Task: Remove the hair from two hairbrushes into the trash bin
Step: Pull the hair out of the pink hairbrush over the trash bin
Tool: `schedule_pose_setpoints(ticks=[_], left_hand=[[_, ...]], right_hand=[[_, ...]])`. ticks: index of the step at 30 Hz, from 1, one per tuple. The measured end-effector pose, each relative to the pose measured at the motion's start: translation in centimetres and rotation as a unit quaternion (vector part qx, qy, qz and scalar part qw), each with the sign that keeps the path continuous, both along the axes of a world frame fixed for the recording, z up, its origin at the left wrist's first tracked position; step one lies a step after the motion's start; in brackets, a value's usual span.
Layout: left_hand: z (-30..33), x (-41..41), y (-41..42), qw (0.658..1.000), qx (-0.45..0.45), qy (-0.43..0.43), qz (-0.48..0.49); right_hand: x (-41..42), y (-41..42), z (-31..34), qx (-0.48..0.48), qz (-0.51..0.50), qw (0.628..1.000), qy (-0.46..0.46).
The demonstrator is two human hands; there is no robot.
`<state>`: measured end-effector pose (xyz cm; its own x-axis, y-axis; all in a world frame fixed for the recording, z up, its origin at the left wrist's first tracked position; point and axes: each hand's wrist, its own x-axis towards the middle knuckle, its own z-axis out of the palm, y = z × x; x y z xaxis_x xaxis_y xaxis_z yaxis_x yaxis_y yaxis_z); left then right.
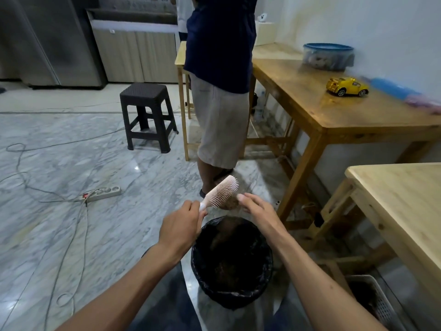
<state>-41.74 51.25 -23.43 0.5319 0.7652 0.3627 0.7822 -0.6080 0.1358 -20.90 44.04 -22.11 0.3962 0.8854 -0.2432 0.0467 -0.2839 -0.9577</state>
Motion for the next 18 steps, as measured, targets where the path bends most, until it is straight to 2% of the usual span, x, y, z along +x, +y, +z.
schedule_pose_setpoints(ticks=[3,6,12,15,18], left_hand=[[-0.2,0.3,-0.1,1.0,0.021,0.013,-0.016],[0.0,0.7,-0.1,1.0,0.016,-0.011,-0.007],[0.6,-0.1,0.7,0.997,-0.03,-0.057,0.046],[0.7,0.0,0.6,0.997,-0.029,-0.056,0.036],[0.4,0.4,0.2,0.999,-0.017,-0.042,0.009]], right_hand=[[-0.9,0.3,0.2,0.003,0.027,0.999,-0.03],[-0.8,0.5,-0.7,0.009,-0.005,0.998,-0.065],[1.7,-1.2,-2.2,-0.082,-0.033,0.984,-0.155],[2.4,-1.5,-2.0,-0.094,-0.001,0.987,-0.13],[1.8,-1.1,-0.7,-0.052,0.011,0.997,-0.049]])
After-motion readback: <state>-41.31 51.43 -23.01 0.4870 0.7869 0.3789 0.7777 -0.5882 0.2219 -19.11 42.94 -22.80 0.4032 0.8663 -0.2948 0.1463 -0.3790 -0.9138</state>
